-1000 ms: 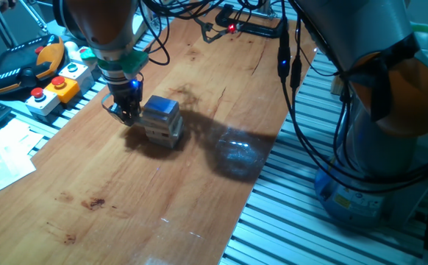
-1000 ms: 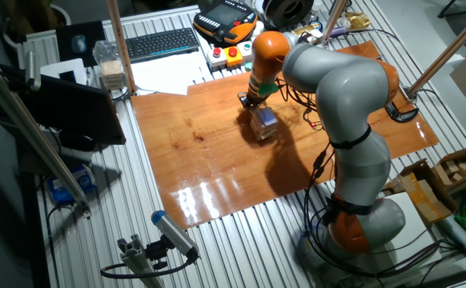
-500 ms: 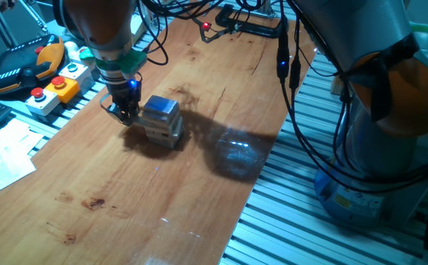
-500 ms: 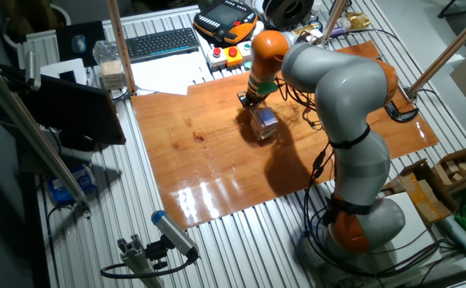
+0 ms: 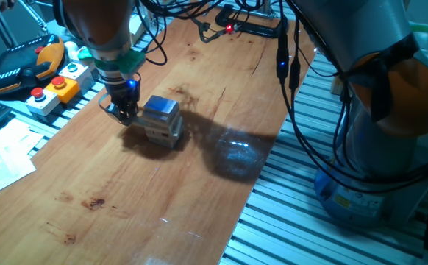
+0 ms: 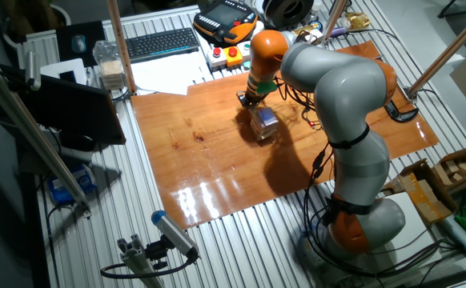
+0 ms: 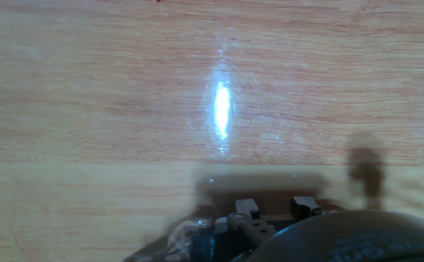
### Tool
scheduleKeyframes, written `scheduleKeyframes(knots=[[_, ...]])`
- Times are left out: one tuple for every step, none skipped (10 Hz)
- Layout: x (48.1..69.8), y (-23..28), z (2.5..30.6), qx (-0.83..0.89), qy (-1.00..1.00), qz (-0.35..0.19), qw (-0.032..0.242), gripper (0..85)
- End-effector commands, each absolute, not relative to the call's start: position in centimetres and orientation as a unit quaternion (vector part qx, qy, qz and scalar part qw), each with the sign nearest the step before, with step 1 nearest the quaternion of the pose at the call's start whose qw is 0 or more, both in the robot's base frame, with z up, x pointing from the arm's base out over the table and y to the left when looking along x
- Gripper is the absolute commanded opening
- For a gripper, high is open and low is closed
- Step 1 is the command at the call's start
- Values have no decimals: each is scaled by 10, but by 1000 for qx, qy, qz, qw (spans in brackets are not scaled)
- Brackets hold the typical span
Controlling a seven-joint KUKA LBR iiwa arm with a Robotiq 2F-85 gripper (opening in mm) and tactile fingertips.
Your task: Play Jenga
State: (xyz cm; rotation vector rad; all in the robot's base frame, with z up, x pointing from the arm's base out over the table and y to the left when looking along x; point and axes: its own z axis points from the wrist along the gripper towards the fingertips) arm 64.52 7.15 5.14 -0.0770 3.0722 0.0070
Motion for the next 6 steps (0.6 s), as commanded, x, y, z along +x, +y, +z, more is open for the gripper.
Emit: scheduleKeyframes(knots=[[647,72,51,-25,999,2,36,10],[648,73,50,-23,999,3,36,10],[650,75,50,-22,999,5,36,10],[651,77,49,-20,999,4,36,10],[652,79,49,-16,999,2,34,10],[653,80,47,-14,999,2,33,10]])
